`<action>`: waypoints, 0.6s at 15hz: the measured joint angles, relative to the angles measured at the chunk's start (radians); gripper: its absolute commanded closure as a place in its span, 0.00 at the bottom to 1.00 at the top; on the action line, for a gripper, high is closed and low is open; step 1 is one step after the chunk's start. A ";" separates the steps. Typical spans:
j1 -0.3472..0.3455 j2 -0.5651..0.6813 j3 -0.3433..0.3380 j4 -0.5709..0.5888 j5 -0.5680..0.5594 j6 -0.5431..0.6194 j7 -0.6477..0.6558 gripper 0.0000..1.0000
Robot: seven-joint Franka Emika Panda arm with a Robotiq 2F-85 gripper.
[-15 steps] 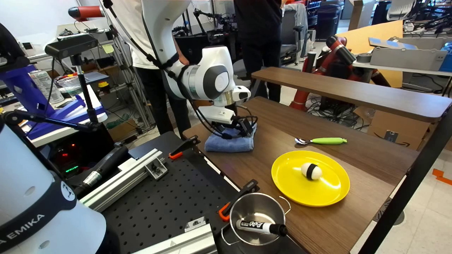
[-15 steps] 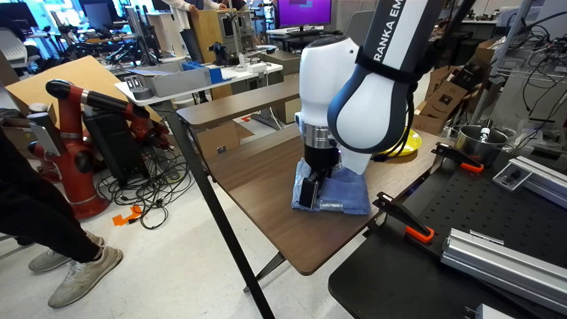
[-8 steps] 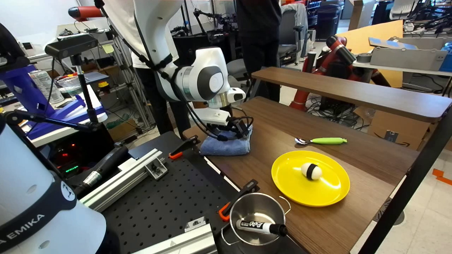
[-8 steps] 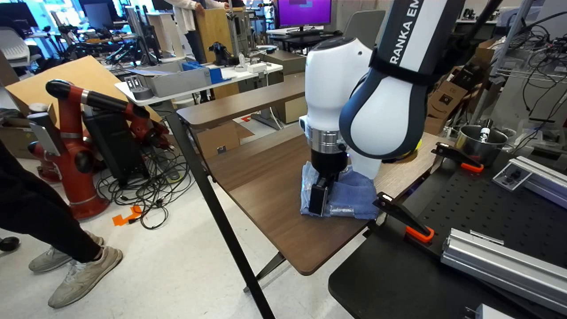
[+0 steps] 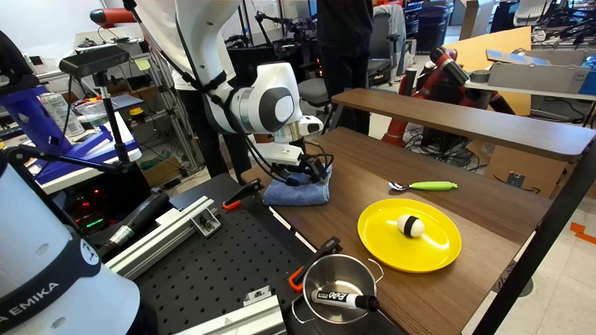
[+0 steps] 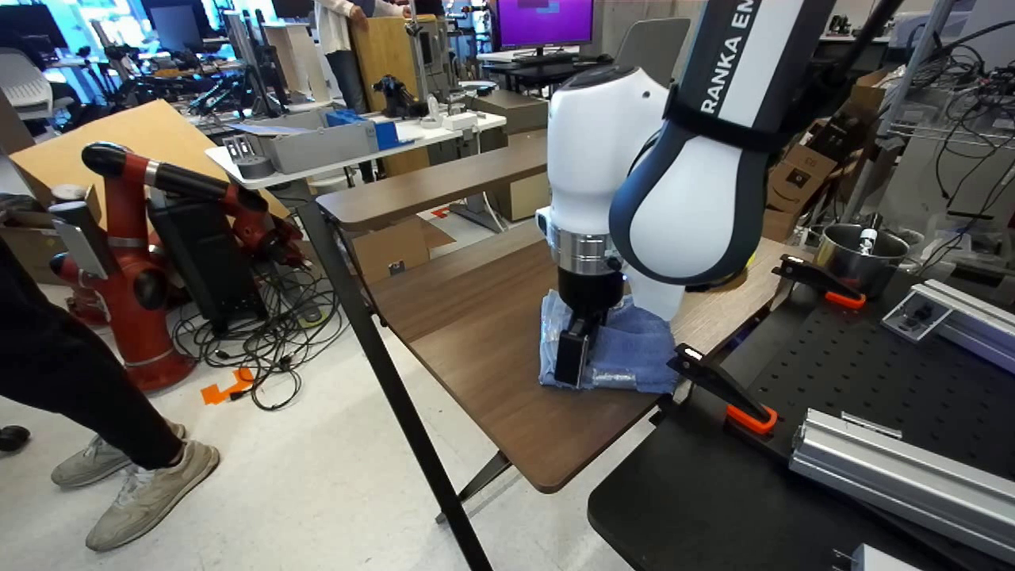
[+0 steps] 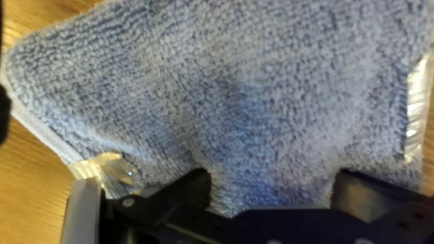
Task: Move the blue cloth to the front of the table
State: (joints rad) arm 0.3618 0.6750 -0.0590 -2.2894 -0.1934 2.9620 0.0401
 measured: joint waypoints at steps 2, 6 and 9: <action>0.000 -0.005 0.003 -0.008 0.000 0.000 -0.003 0.00; 0.001 -0.029 0.017 -0.039 0.000 0.000 -0.003 0.00; 0.000 -0.065 0.029 -0.063 0.000 0.000 -0.003 0.00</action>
State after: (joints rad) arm 0.3620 0.6105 -0.0303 -2.3521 -0.1931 2.9618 0.0371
